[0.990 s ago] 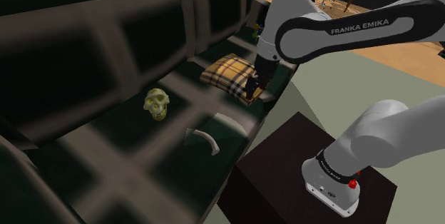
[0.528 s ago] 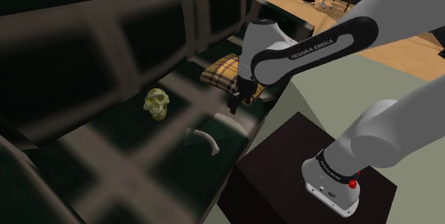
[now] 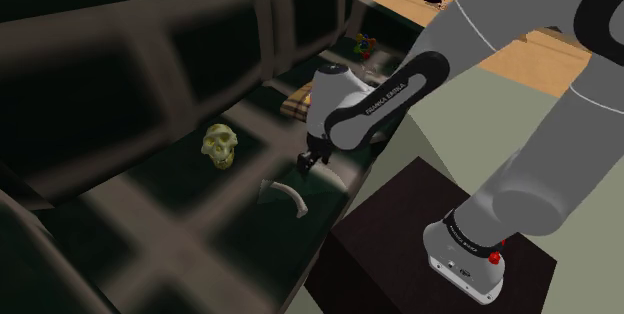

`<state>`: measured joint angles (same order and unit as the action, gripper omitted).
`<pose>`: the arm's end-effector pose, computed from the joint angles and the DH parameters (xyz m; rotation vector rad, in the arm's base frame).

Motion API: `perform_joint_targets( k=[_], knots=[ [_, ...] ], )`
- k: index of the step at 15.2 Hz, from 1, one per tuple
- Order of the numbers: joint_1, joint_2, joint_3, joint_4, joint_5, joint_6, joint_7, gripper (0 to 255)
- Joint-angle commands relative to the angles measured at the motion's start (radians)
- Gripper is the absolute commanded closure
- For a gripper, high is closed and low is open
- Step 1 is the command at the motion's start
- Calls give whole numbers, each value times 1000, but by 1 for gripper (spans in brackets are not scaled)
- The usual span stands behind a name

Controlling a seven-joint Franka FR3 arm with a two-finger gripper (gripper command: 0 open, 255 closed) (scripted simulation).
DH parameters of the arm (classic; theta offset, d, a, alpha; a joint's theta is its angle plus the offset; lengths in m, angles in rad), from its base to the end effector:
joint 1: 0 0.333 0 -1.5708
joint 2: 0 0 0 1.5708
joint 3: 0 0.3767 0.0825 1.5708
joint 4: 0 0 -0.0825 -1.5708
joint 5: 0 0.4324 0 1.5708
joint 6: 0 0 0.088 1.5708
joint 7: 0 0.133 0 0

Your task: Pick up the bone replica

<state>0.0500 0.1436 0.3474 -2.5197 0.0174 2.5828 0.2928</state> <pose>0.4464 0.1919 0.2127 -3.1059 -0.1367 0.1361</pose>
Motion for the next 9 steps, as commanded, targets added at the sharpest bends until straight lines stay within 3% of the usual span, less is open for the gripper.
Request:
perform_joint_targets(
  k=[1,6,9],
  knots=[
    [19,95,-13,34,-55,52,53,0],
    [99,313,-77,156,-154,130,151,0],
    [132,393,-104,205,-176,157,174,0]
  ],
)
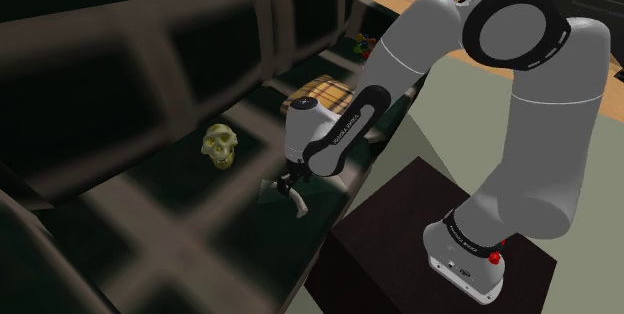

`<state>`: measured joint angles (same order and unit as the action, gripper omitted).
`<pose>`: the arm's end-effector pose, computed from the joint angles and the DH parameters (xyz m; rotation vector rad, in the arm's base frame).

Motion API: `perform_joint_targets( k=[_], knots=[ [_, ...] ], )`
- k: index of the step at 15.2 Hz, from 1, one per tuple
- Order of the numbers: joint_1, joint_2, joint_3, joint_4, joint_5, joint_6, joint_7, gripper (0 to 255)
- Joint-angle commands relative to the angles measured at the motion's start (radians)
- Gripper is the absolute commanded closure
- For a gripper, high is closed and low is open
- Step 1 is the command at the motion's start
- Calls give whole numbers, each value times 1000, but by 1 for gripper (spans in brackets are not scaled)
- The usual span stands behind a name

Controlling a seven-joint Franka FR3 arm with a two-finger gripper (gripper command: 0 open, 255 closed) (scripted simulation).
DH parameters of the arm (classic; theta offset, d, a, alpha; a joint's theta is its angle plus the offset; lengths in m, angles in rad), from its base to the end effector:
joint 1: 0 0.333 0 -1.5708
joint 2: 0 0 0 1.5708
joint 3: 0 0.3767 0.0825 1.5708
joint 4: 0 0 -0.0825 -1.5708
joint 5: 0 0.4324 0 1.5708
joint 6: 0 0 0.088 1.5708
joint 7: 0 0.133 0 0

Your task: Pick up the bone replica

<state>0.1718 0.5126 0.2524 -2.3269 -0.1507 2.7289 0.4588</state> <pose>0.4861 0.2370 0.1002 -3.1082 -0.1256 0.1688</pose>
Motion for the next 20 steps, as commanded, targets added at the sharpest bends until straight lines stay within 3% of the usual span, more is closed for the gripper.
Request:
perform_joint_targets(
  k=[1,8,9,20],
  knots=[
    [14,39,-14,17,-12,21,11,0],
    [39,120,-45,49,-34,72,23,0],
    [40,119,-44,48,-34,71,24,255],
    [30,90,-34,37,-27,54,19,255]
  ],
)
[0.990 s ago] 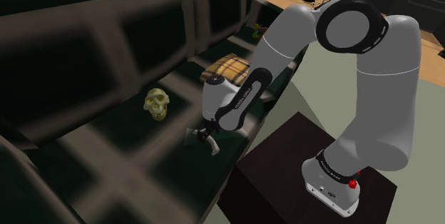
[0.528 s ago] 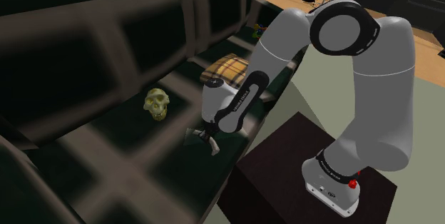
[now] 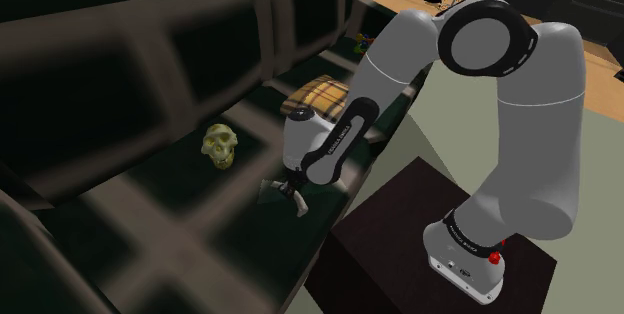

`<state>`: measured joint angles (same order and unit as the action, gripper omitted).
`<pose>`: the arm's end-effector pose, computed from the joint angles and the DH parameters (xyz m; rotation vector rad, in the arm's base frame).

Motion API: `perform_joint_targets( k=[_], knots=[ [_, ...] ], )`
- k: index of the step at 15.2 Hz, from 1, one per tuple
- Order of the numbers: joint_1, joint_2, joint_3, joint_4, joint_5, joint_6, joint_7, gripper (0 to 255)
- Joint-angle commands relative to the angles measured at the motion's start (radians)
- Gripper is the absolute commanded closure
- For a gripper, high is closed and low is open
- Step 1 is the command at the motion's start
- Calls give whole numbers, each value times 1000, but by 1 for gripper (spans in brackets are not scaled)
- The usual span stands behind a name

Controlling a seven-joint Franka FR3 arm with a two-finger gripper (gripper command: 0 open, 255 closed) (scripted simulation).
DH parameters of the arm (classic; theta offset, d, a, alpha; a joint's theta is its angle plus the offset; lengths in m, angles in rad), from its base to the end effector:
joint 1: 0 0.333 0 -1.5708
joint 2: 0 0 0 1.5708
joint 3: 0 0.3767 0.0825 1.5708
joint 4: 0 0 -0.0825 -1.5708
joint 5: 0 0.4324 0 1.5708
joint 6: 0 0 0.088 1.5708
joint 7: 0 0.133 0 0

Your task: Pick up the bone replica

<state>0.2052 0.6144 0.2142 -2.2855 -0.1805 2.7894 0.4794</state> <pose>0.4894 0.2396 0.0599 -3.1091 -0.1245 0.1698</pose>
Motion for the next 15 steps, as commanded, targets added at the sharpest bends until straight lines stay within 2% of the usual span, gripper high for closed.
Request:
perform_joint_targets(
  k=[1,15],
  knots=[
    [-8,-26,10,-10,6,-16,-3,255],
    [-61,-200,78,-61,68,-138,-40,255]
  ],
)
